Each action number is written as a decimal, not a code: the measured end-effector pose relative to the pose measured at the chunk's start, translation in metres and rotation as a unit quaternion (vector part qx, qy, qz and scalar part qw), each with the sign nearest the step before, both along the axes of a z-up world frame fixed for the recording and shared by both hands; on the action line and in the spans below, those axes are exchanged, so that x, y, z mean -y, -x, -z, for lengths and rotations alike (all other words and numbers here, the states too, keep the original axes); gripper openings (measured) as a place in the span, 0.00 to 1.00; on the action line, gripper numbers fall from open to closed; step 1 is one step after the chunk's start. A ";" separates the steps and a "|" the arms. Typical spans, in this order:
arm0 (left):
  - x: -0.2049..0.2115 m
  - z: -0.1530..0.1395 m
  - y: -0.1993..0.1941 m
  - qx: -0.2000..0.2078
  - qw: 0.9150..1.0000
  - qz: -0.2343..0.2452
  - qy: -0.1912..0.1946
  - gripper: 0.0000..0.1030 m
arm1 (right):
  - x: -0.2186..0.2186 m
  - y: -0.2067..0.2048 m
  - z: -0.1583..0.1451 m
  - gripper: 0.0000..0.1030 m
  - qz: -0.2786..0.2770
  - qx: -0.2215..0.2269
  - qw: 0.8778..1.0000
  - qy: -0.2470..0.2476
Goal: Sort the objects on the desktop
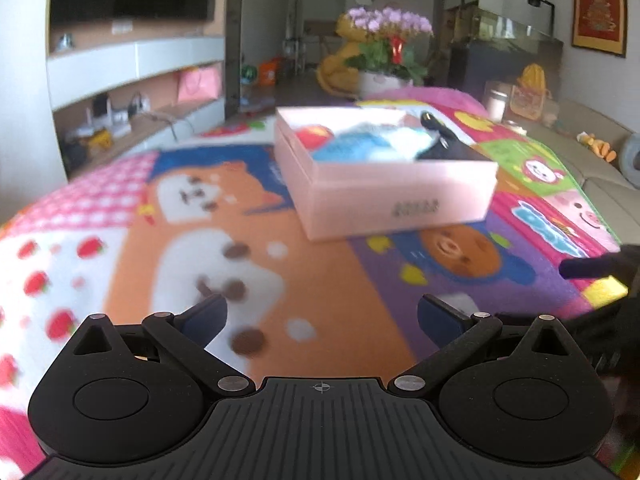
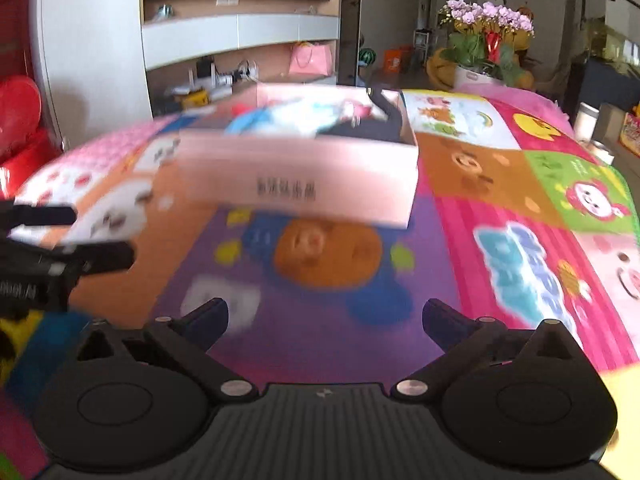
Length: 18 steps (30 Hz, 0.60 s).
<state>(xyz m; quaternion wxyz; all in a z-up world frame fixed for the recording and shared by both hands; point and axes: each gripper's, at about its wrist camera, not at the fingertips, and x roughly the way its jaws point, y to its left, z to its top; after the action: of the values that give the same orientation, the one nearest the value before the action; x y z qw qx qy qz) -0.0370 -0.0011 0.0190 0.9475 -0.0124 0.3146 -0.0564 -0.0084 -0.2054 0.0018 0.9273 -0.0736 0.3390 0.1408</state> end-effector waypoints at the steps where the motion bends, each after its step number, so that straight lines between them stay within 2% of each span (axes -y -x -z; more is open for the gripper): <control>1: 0.004 0.002 -0.001 -0.008 1.000 -0.007 -0.003 1.00 | -0.002 0.005 0.003 1.00 0.007 0.004 1.000 0.015; 3: 0.011 0.008 -0.006 -0.025 0.999 -0.028 -0.019 1.00 | -0.006 0.005 0.002 1.00 0.024 0.008 0.999 0.031; 5: 0.017 0.012 -0.010 -0.033 0.997 -0.050 -0.042 1.00 | -0.007 -0.007 0.005 1.00 0.044 -0.007 0.998 0.034; 7: 0.018 0.017 -0.012 -0.023 0.997 -0.059 -0.052 1.00 | -0.001 -0.017 0.006 1.00 0.051 -0.023 0.998 0.005; 9: 0.016 0.018 -0.017 -0.026 0.997 -0.060 -0.046 1.00 | 0.006 -0.025 0.008 1.00 0.063 -0.028 0.997 -0.020; 12: 0.015 0.019 -0.018 -0.027 0.997 -0.061 -0.040 1.00 | 0.004 -0.028 0.013 1.00 0.076 -0.010 0.997 -0.021; 18: 0.015 0.018 -0.018 -0.028 0.997 -0.061 -0.039 1.00 | 0.004 -0.027 0.014 1.00 0.083 -0.003 0.996 -0.025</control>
<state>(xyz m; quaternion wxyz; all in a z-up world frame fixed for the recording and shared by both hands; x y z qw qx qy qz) -0.0189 -0.0166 0.0014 0.9398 0.0041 0.3414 0.0140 0.0190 -0.2090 -0.0118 0.9361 -0.0215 0.3436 0.0716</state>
